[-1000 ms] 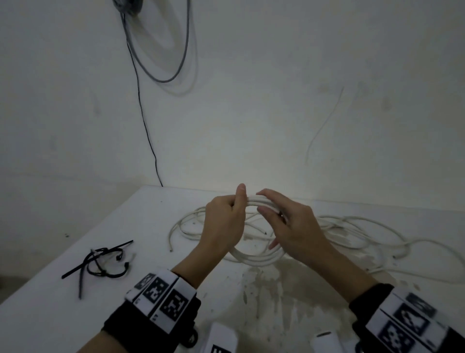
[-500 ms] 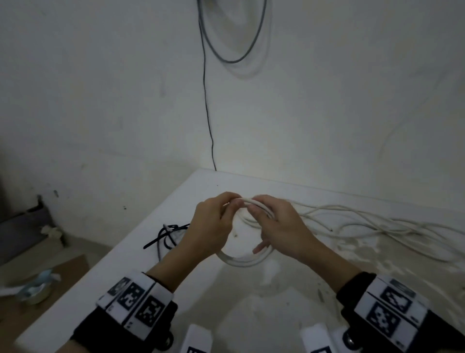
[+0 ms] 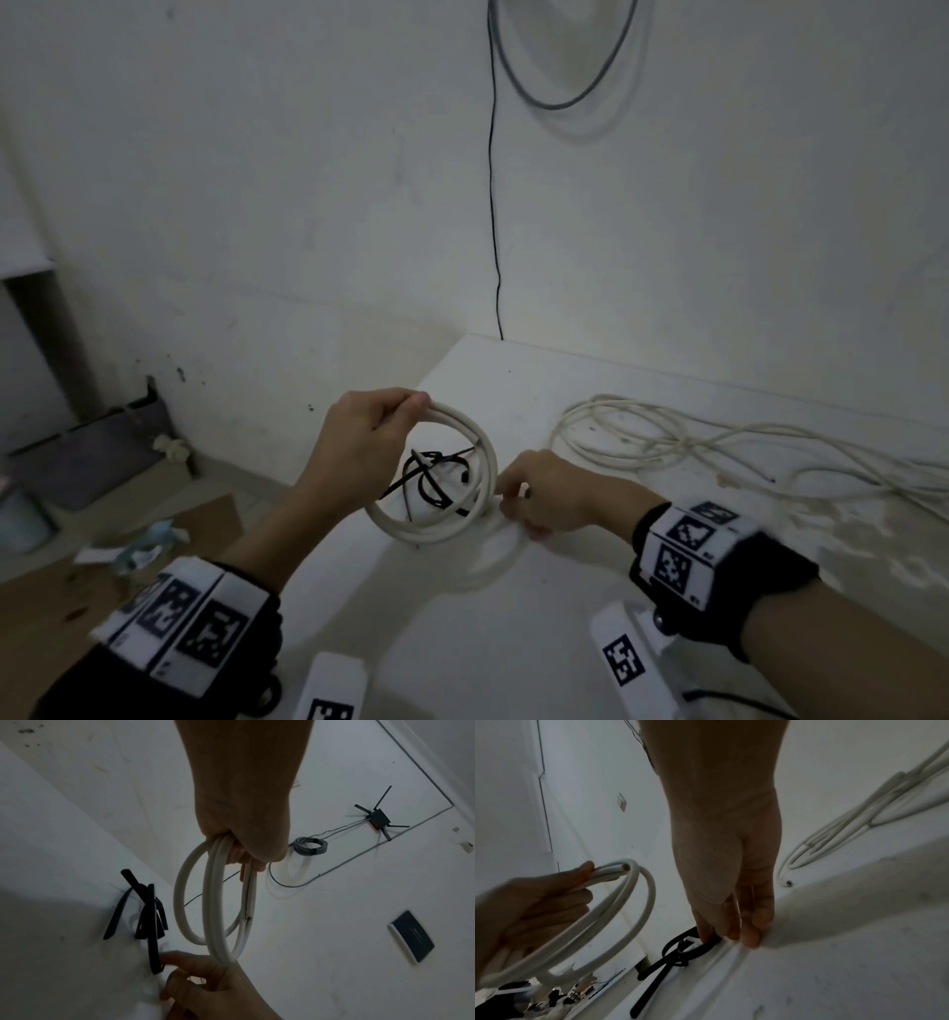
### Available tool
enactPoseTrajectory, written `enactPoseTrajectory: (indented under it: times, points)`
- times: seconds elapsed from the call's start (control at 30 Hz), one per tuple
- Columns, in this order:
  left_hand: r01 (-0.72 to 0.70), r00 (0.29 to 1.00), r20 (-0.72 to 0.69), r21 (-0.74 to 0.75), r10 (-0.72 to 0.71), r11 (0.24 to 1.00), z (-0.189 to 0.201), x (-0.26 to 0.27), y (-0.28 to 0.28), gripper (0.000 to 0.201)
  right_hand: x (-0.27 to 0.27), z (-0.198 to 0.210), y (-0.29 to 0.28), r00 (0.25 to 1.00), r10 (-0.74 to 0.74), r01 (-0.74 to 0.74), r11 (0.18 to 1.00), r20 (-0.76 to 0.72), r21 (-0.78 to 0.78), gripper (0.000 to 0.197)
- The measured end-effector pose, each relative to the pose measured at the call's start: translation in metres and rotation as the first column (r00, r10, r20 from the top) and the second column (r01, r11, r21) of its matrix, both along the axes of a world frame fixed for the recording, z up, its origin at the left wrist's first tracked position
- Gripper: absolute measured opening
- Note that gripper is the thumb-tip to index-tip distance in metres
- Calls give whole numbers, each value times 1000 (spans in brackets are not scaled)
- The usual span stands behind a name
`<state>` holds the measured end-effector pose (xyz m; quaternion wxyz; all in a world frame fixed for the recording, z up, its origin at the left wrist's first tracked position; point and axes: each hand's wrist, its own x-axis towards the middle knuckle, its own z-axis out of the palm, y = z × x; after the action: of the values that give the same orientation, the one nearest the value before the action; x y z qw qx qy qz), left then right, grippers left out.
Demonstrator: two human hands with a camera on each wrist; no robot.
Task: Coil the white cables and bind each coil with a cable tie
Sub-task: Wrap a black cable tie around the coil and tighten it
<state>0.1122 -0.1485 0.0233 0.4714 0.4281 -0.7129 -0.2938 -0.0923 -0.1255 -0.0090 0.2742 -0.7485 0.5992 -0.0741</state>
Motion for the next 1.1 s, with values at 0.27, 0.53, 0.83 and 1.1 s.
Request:
enactPoseTrajectory:
  times: [0.27, 0.53, 0.83, 1.1]
  points:
    - [67, 993, -100, 50, -62, 996, -3, -20, 2, 25, -20, 6, 11, 999, 16, -20, 994, -35, -110, 14]
    - [211, 954, -247, 148, -171, 966, -3, -70, 16, 27, -91, 39, 64, 814, -228, 374, 910, 535, -181, 8]
    - [252, 956, -170, 45, -241, 967, -13, -177, 61, 30, -153, 46, 140, 486, -297, 757, 612, 822, -227, 9]
    - [284, 941, -130, -203, -313, 937, -14, -257, 112, 23, -179, 53, 195, 372, -204, 782, 594, 906, -187, 0]
